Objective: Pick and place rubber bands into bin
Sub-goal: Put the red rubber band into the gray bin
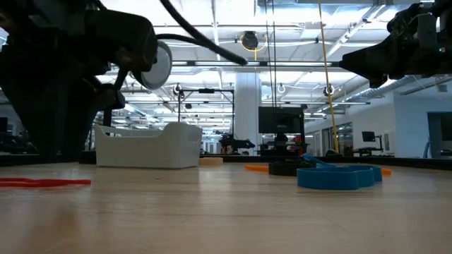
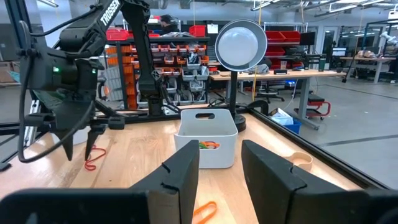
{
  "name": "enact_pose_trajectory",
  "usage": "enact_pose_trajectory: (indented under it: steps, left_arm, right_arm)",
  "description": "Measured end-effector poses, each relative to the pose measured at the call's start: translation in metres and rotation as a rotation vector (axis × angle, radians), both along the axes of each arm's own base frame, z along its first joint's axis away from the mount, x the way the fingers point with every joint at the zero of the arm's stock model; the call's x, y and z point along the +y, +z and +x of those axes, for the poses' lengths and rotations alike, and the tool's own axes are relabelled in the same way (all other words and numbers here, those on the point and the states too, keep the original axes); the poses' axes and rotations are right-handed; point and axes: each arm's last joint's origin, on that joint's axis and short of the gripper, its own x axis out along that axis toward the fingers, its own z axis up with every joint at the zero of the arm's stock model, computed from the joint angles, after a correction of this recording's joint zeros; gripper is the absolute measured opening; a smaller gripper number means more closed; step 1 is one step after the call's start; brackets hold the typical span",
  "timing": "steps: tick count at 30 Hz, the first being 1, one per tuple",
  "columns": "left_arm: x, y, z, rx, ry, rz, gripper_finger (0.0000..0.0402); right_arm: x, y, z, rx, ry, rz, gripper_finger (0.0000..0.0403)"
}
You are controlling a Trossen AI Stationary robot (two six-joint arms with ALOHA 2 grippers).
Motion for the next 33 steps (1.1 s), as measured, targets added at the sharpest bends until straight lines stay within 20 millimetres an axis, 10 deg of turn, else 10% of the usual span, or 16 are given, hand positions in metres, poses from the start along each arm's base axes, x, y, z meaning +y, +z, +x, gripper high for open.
enact_pose_trajectory:
  steps: [20, 33]
  left_arm:
    - [-0.004, -0.034, 0.006, 0.102, 0.044, 0.035, 0.0147]
    - [-0.003, -0.02, 0.006, 0.01, 0.093, 0.059, 0.0147]
  right_arm:
    - [0.0, -0.002, 0.001, 0.023, 0.0, -0.002, 0.0116]
    - [0.0, -0.003, 0.001, 0.032, 0.0, -0.002, 0.0116]
